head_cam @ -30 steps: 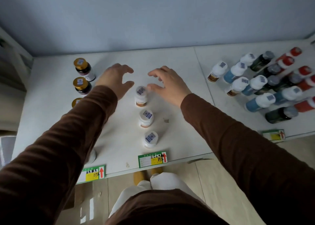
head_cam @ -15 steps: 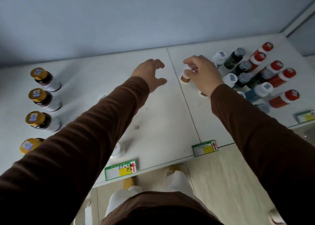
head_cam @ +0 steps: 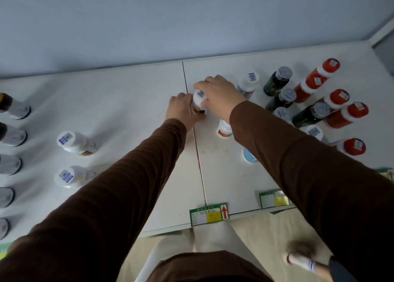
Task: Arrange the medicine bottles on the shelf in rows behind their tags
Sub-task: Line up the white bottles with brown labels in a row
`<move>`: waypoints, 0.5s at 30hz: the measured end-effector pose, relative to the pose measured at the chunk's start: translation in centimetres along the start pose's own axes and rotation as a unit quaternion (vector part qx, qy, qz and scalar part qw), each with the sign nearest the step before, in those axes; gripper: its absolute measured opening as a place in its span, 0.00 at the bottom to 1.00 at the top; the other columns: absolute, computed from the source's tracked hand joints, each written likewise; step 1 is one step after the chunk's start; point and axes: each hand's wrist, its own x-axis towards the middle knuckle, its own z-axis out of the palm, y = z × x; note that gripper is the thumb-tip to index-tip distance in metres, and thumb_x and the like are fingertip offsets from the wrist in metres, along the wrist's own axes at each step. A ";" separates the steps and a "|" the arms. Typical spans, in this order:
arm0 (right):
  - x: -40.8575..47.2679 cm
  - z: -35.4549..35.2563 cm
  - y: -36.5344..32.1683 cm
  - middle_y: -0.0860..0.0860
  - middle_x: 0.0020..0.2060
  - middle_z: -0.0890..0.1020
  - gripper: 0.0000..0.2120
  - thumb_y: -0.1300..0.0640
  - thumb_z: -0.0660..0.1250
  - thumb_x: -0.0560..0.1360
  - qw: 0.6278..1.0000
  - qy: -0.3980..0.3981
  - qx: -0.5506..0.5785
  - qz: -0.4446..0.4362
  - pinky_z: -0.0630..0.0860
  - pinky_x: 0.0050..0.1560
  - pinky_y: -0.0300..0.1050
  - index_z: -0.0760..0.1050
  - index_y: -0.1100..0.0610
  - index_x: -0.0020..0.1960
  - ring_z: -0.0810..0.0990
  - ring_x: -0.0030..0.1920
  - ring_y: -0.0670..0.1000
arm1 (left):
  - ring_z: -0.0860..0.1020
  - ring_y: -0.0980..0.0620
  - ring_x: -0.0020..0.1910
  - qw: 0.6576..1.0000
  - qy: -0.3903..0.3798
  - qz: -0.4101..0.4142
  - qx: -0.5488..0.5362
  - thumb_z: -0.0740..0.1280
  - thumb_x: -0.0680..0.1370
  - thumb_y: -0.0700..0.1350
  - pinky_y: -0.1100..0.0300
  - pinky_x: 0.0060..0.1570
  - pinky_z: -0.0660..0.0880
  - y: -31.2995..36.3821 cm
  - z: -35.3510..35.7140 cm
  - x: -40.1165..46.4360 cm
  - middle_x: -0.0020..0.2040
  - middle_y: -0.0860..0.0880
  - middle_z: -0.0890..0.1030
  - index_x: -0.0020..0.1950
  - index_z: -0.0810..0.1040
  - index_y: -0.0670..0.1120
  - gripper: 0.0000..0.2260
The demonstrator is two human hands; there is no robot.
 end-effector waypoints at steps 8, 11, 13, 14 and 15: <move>0.1 -1.8 0.9 0.53 0.55 0.79 0.15 0.55 0.68 0.75 0.992 0.048 0.119 0.013 0.68 0.54 0.45 0.75 0.55 0.62 0.76 0.56 0.55 | 0.80 0.50 0.48 0.948 -0.038 -0.039 -0.315 0.76 0.69 0.44 0.53 0.55 0.77 -0.3 -2.1 -1.5 0.48 0.49 0.82 0.54 0.78 0.45 0.15; 0.1 -4.1 0.5 0.49 0.52 0.82 0.15 0.49 0.69 0.75 0.969 0.078 0.231 0.038 0.74 0.56 0.45 0.79 0.54 0.59 0.79 0.53 0.50 | 0.80 0.49 0.53 0.858 -0.111 -0.027 -0.500 0.71 0.75 0.41 0.54 0.60 0.75 -0.8 -5.3 -2.7 0.51 0.46 0.81 0.58 0.76 0.40 0.13; 0.0 -5.3 -0.2 0.47 0.46 0.82 0.17 0.44 0.70 0.73 0.941 0.089 0.321 0.054 0.77 0.55 0.48 0.80 0.55 0.56 0.79 0.46 0.47 | 0.78 0.44 0.60 0.791 -0.165 -0.033 -0.588 0.65 0.79 0.44 0.53 0.63 0.73 -1.1 -7.2 -3.4 0.58 0.42 0.79 0.64 0.73 0.36 0.17; 0.0 -5.7 -0.6 0.46 0.42 0.82 0.18 0.43 0.71 0.72 0.925 0.095 0.363 0.059 0.78 0.52 0.48 0.80 0.56 0.54 0.79 0.42 0.47 | 0.77 0.42 0.61 0.765 -0.184 -0.035 -0.616 0.63 0.80 0.46 0.53 0.63 0.74 -1.2 -8.0 -3.7 0.60 0.40 0.78 0.67 0.72 0.36 0.19; -0.1 -6.0 -1.1 0.47 0.39 0.81 0.20 0.41 0.72 0.71 0.911 0.100 0.395 0.065 0.79 0.48 0.48 0.80 0.57 0.51 0.78 0.38 0.46 | 0.77 0.42 0.62 0.746 -0.199 -0.035 -0.634 0.61 0.80 0.48 0.54 0.63 0.74 -1.4 -8.7 -3.9 0.61 0.39 0.78 0.68 0.72 0.37 0.20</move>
